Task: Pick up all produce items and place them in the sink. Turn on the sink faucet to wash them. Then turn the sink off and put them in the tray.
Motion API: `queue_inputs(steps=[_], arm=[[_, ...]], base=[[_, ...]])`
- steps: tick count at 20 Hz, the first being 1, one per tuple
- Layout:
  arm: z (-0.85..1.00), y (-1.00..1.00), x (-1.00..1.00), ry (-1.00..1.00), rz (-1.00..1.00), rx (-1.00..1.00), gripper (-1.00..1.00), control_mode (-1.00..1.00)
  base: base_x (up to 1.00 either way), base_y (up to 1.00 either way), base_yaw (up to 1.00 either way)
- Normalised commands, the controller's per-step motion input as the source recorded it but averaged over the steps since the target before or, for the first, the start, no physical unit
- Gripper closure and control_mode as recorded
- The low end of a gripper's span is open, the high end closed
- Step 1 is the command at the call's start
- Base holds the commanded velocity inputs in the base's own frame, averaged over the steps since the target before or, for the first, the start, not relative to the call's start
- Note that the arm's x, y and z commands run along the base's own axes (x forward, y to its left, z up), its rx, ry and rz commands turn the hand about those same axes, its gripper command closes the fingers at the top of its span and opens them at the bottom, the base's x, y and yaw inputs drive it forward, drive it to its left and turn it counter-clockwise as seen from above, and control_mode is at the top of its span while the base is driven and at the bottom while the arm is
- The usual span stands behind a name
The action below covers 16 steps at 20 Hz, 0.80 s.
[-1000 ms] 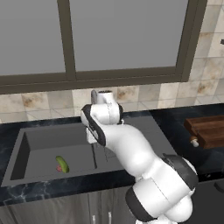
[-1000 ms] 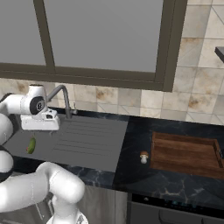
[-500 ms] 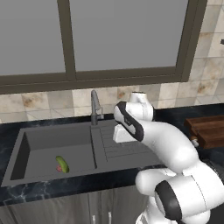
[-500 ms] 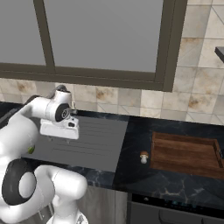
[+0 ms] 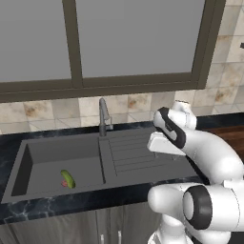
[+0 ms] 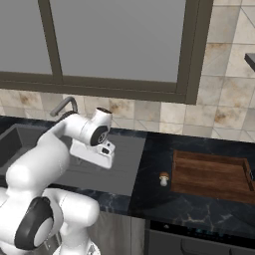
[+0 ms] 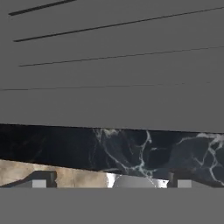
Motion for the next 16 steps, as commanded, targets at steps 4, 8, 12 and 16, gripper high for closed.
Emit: queue_inputs(steps=[4, 8, 12, 16], arm=[[0.00, -0.85, 0.00, 0.04, -0.28, 0.00, -1.00, -1.00], [0.00, -0.81, 0.00, 0.10, -0.26, 0.00, -1.00, -1.00], [-0.08, -0.77, 0.00, 0.02, -0.21, 0.02, -1.00, -1.00], [-0.03, -0.64, 0.00, 0.02, -0.22, 0.02, -1.00, -1.00]], base=[[0.00, 0.00, 0.00], [0.00, 0.00, 0.00], [0.00, 0.00, 0.00], [0.00, 0.00, 0.00]])
